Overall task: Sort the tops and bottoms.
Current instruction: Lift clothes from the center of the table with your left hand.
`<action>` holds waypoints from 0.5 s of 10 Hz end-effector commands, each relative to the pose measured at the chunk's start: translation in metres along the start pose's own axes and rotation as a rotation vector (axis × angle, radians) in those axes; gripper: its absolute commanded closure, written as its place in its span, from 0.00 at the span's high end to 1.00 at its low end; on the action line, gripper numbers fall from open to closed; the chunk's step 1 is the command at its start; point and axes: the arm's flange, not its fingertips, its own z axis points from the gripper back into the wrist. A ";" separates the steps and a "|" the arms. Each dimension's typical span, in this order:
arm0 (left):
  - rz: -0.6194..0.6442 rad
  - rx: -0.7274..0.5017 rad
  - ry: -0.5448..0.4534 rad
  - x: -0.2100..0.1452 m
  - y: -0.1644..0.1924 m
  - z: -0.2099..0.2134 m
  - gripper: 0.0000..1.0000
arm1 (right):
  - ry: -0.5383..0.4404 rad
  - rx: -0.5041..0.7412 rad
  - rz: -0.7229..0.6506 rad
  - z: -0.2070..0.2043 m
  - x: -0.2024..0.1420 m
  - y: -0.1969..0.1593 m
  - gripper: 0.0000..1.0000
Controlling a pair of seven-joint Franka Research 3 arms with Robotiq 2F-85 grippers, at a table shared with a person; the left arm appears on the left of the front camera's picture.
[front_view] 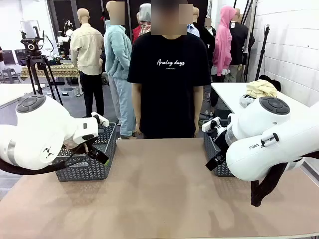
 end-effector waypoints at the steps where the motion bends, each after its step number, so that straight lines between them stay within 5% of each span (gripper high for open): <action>1: 0.000 0.000 0.001 0.000 0.000 0.000 1.00 | 0.000 0.000 0.000 0.000 0.000 0.000 1.00; 5: 0.000 0.000 0.001 0.000 0.000 0.000 1.00 | 0.000 0.000 0.000 0.000 0.000 0.000 1.00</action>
